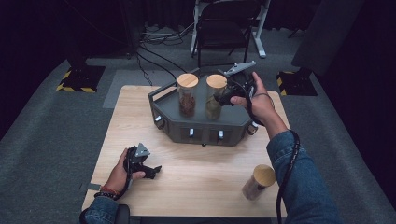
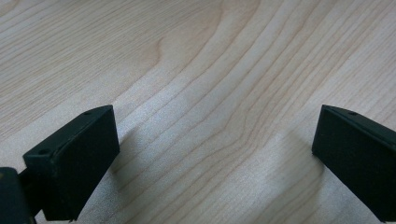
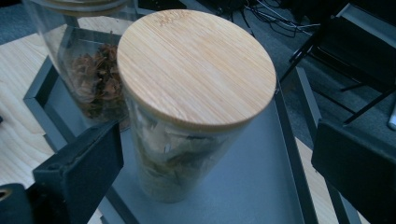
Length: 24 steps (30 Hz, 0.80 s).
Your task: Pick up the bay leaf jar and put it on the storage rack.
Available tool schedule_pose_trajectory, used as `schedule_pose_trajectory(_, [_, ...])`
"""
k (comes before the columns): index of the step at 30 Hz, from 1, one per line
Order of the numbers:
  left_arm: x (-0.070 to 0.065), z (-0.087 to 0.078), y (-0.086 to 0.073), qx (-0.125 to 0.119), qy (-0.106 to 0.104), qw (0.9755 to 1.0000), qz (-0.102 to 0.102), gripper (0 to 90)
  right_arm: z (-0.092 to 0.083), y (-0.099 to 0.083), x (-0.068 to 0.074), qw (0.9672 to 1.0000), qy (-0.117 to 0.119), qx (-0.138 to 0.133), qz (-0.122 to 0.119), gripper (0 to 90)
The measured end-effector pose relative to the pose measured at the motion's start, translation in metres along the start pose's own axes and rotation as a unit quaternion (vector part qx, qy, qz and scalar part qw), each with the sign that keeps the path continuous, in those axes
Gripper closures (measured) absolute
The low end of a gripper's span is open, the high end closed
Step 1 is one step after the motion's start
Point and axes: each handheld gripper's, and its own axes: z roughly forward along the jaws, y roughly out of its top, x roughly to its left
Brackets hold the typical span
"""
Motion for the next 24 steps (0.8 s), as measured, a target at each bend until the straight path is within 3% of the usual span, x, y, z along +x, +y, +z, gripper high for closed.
schedule_pose_trajectory(12, [0.000,0.000,0.000,0.000,0.000,1.0000,0.000,0.3,-0.024,-0.013,0.000,0.9997,-0.007,-0.007,-0.020,2.2])
schedule_pose_trajectory(24, [0.000,0.000,0.000,0.000,0.000,1.0000,0.000,0.3,-0.047,-0.044,0.003,0.9995,-0.017,0.001,-0.027,2.2])
